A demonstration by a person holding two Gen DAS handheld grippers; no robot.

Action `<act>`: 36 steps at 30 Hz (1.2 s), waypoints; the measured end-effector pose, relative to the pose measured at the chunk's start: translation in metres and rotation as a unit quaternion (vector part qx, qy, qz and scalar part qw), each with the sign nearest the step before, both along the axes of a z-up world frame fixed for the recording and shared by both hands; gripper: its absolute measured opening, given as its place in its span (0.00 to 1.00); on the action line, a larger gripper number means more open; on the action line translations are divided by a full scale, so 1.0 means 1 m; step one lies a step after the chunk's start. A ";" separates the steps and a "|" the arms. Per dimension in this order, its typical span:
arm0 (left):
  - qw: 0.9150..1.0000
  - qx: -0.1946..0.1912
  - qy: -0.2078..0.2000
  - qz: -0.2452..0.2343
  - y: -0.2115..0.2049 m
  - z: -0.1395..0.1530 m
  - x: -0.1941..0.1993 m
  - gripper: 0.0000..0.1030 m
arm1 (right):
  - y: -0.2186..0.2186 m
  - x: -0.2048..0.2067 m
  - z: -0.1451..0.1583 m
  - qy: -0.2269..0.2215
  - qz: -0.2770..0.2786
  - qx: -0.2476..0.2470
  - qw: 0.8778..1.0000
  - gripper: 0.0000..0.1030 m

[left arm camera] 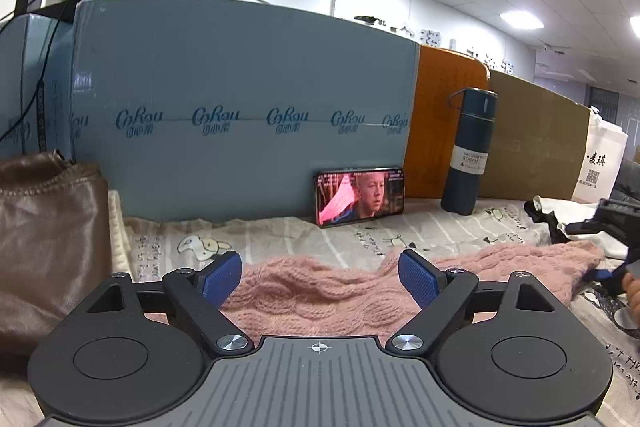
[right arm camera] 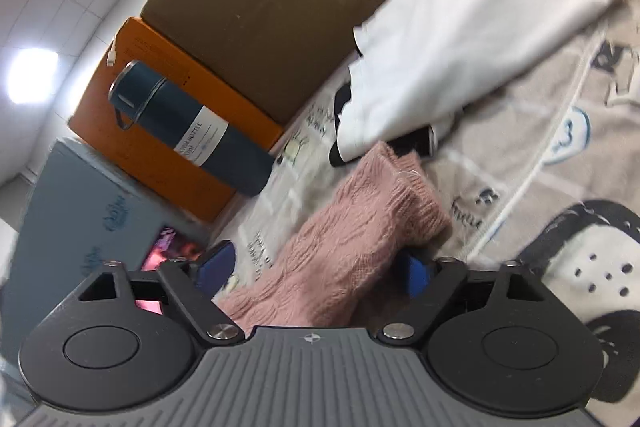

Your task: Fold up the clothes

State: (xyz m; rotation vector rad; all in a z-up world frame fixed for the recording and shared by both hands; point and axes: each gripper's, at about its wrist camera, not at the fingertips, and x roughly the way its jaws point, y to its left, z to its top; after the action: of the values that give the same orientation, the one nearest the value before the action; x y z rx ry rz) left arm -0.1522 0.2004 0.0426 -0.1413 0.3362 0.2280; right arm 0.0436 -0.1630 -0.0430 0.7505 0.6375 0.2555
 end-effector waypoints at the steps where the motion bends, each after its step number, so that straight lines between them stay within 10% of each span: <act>1: 1.000 -0.001 0.001 -0.001 0.001 -0.001 0.000 0.86 | 0.003 -0.001 -0.002 -0.006 -0.006 -0.013 1.000 0.48; 7: 1.000 0.002 0.002 0.003 0.002 -0.004 0.000 0.86 | -0.006 -0.012 -0.001 -0.048 -0.005 -0.015 0.999 0.18; 15: 1.000 0.008 0.002 0.005 0.003 -0.006 -0.002 0.86 | -0.028 -0.066 0.041 -0.129 -0.005 0.024 0.991 0.14; 25: 0.999 0.032 0.005 0.008 -0.002 -0.006 -0.003 0.86 | -0.045 -0.071 0.044 -0.118 -0.068 -0.067 0.988 0.13; 36: 0.999 0.049 0.012 0.013 -0.003 -0.008 -0.002 0.90 | 0.030 -0.090 0.049 -0.190 0.066 -0.165 0.966 0.13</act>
State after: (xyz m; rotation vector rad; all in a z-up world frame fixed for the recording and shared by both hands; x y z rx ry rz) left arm -0.1539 0.1973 0.0343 -0.0468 0.3468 0.2713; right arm -0.0465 -0.1330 0.0064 0.3246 0.3507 0.3941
